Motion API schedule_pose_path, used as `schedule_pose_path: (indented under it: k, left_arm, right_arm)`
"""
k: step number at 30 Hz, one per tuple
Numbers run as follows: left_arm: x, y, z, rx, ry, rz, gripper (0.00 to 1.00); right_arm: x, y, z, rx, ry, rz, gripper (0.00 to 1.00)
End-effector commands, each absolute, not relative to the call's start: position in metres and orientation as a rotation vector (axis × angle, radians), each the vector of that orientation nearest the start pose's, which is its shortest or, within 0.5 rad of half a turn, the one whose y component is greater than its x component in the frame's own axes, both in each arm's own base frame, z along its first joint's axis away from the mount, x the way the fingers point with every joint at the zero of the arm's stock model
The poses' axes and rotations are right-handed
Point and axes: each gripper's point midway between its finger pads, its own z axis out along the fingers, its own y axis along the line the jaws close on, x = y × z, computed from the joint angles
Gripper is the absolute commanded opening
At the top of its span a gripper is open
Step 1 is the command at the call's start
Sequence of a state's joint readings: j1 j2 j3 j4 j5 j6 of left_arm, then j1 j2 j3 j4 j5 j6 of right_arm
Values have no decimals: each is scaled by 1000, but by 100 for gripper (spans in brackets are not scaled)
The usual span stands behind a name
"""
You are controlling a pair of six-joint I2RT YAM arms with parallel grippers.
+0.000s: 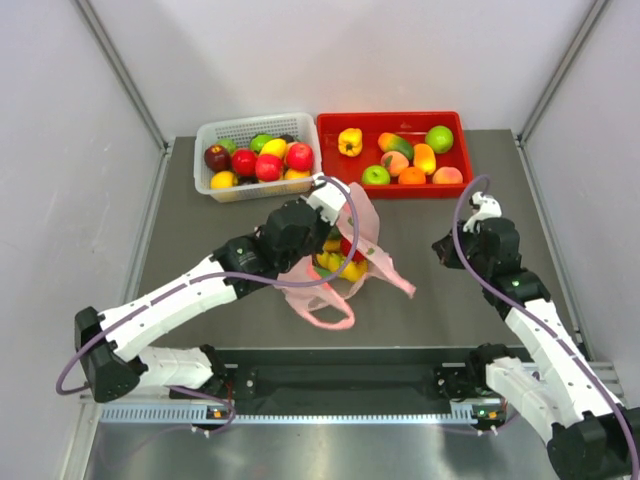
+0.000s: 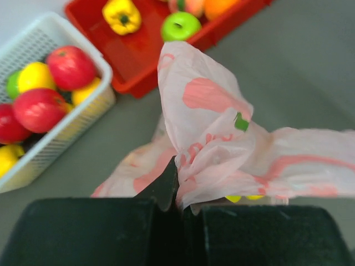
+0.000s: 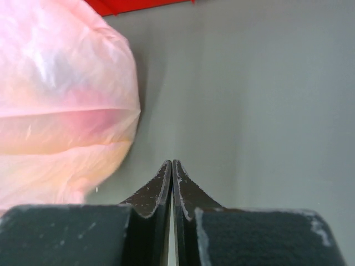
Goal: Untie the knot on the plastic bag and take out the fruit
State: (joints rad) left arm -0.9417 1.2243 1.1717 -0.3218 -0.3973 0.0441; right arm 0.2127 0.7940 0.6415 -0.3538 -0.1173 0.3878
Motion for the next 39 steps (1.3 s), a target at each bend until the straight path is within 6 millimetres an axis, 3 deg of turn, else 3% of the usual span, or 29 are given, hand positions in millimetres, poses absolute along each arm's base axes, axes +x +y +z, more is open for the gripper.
schedule_pose_path:
  k: [1, 5, 8, 9, 11, 13, 16, 18, 25, 32, 39]
  left_arm:
    - [268, -288, 295, 625, 1782, -376, 0]
    - [242, -315, 276, 756, 1824, -567, 0]
    - [202, -339, 263, 892, 1862, -810, 0]
    - [191, -345, 257, 920, 1870, -875, 0]
    - [167, -352, 243, 1003, 1885, -991, 0]
    - [162, -354, 230, 1041, 1900, -1011, 0]
    - [168, -349, 213, 1005, 1941, -959, 0]
    - [172, -347, 207, 971, 1954, -935, 0]
    - [195, -350, 229, 808, 1896, -901, 0]
    - [216, -376, 269, 733, 1799, -941, 0]
    - [240, -423, 273, 744, 1820, -972, 0]
  right_arm:
    - [277, 103, 204, 28, 2013, 534, 2]
    - [267, 110, 228, -47, 1970, 576, 12]
    - [253, 111, 258, -105, 1895, 582, 32]
    - [244, 108, 265, -119, 1878, 574, 48]
    - [230, 109, 282, -151, 1835, 583, 62]
    - [218, 114, 293, -199, 1807, 618, 68]
    - [196, 129, 302, -306, 1778, 724, 70]
    - [184, 135, 308, -351, 1750, 768, 64]
    - [144, 160, 308, -559, 1700, 942, 52]
    - [143, 169, 288, -591, 1782, 991, 64]
    - [150, 174, 271, -592, 1853, 974, 60]
